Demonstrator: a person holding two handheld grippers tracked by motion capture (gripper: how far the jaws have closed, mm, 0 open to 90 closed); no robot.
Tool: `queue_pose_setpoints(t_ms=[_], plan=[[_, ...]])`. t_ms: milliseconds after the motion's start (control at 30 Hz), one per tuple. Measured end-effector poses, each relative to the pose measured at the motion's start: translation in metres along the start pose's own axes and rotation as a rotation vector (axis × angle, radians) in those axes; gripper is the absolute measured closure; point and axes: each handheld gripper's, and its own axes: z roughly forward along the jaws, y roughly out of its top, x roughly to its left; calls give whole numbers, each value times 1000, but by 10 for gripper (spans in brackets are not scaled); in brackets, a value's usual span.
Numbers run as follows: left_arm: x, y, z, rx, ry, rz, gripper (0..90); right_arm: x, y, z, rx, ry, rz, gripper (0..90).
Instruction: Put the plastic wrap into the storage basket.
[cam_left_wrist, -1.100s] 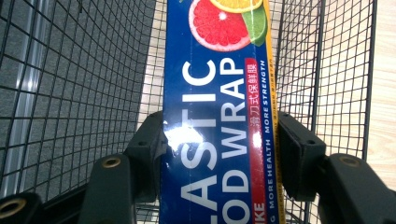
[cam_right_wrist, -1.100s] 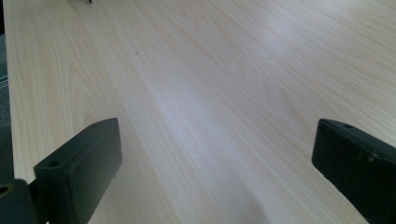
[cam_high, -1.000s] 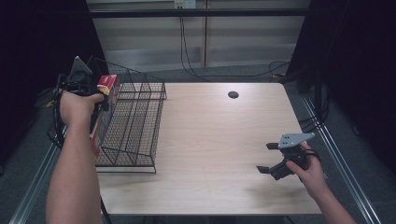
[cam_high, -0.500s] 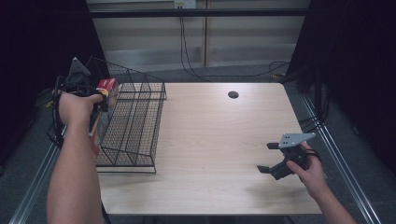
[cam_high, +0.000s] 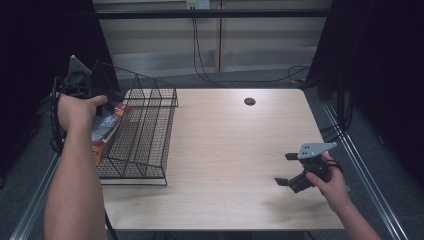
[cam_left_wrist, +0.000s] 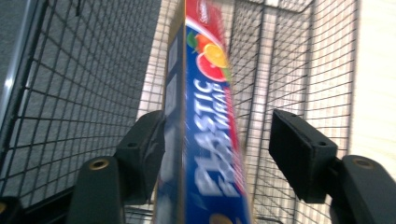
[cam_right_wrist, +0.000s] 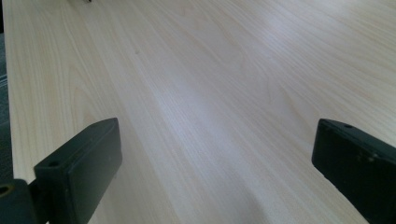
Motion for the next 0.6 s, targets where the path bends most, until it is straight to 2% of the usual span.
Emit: queue_pose_setpoints(t_ms=[300,533,600], plan=[[-18,-1,-3,-13,-40,37,275,0,0,-1,-2,-2,-5,17],[-30,-4,-2,-35,-87,50,216,3,0,-2,-2,-7,-9,17],[-32,-5,-1,-30,-117,63,197,3,-1,-4,1,-2,-9,17]])
